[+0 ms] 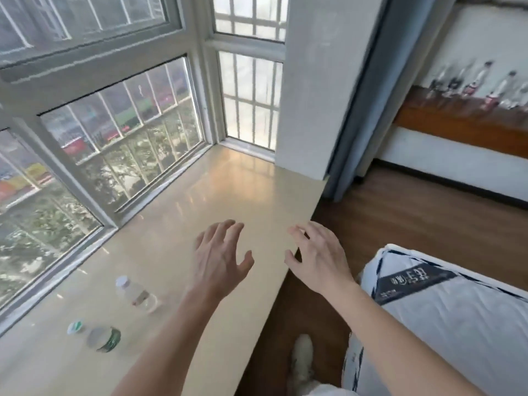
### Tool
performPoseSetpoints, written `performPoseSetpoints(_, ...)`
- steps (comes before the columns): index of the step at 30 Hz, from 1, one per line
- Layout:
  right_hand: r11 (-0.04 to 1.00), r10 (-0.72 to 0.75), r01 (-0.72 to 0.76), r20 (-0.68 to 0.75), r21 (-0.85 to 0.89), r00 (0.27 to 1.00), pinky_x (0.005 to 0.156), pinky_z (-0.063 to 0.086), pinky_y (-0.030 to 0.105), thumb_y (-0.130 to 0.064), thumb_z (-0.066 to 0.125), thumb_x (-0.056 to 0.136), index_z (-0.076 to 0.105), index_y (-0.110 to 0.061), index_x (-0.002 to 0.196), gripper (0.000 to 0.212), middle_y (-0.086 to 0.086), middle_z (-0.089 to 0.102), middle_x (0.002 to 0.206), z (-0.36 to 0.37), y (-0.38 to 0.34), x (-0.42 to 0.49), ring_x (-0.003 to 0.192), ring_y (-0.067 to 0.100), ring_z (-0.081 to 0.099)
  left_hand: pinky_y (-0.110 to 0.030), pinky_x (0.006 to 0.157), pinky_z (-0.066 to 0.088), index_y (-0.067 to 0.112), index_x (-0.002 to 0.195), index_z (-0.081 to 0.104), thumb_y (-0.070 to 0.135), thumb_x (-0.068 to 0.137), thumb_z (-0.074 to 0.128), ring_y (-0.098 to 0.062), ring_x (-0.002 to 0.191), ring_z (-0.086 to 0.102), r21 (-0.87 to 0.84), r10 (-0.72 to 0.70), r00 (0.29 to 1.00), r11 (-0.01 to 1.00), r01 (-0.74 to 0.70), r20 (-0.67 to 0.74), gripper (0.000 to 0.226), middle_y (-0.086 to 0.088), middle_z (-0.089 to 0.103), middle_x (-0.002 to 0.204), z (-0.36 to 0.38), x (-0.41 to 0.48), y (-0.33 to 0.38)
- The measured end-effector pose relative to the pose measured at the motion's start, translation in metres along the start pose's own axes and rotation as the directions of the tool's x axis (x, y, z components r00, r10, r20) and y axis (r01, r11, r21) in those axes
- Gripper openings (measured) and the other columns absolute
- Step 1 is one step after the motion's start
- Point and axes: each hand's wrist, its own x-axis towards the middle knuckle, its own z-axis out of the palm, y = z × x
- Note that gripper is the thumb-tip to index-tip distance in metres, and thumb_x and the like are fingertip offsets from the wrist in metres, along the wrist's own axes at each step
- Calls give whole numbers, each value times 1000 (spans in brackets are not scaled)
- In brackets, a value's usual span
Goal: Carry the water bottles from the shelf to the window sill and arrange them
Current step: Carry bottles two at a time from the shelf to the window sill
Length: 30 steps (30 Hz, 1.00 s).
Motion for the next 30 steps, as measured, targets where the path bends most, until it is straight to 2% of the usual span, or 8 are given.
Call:
performPoseSetpoints(3, 994, 100, -103, -73, -30, 992, 98, 51, 45, -42, 47, 87, 67, -15, 122, 49, 7, 66, 116, -14, 43, -14, 114, 29, 61, -44, 100, 43, 17, 133, 58, 42, 83, 69, -28, 125, 54, -18, 125, 992, 992, -124, 21, 58, -4, 59, 136, 18, 25, 41)
performPoseSetpoints(10, 957, 279, -287, -146, -37, 949, 94, 53, 44, -32, 68, 82, 68, -15, 123, 45, 7, 66, 118, -27, 136, -22, 114, 28, 62, -43, 99, 44, 18, 133, 58, 43, 84, 65, -28, 124, 54, -36, 320, 946, 947, -319, 56, 56, -4, 60, 135, 66, 85, 122)
performPoseSetpoints(17, 930, 355, -365, -172, -29, 919, 96, 52, 44, -30, 67, 83, 69, -13, 122, 43, 8, 66, 118, -20, 238, 13, 115, 29, 61, -40, 103, 38, 19, 135, 56, 45, 86, 61, -25, 127, 52, -46, 392, 913, 920, -389, 118, 56, 0, 57, 138, 122, 168, 199)
performPoseSetpoints(26, 927, 370, -374, -174, 9, 913, 95, 52, 44, -29, 68, 83, 68, -14, 120, 40, 6, 65, 118, -29, 360, 91, 117, 27, 61, -43, 90, 49, 17, 123, 62, 38, 76, 72, -27, 111, 62, -68, 413, 907, 910, -409, 77, 53, -1, 65, 124, 173, 277, 290)
performPoseSetpoints(30, 922, 386, -387, -164, 25, 908, 93, 53, 43, -29, 68, 83, 68, -15, 121, 40, 4, 65, 118, -33, 400, 117, 117, 27, 61, -43, 91, 49, 18, 123, 61, 41, 77, 69, -26, 112, 62, -63, 404, 909, 915, -399, 103, 52, 0, 64, 126, 188, 311, 314)
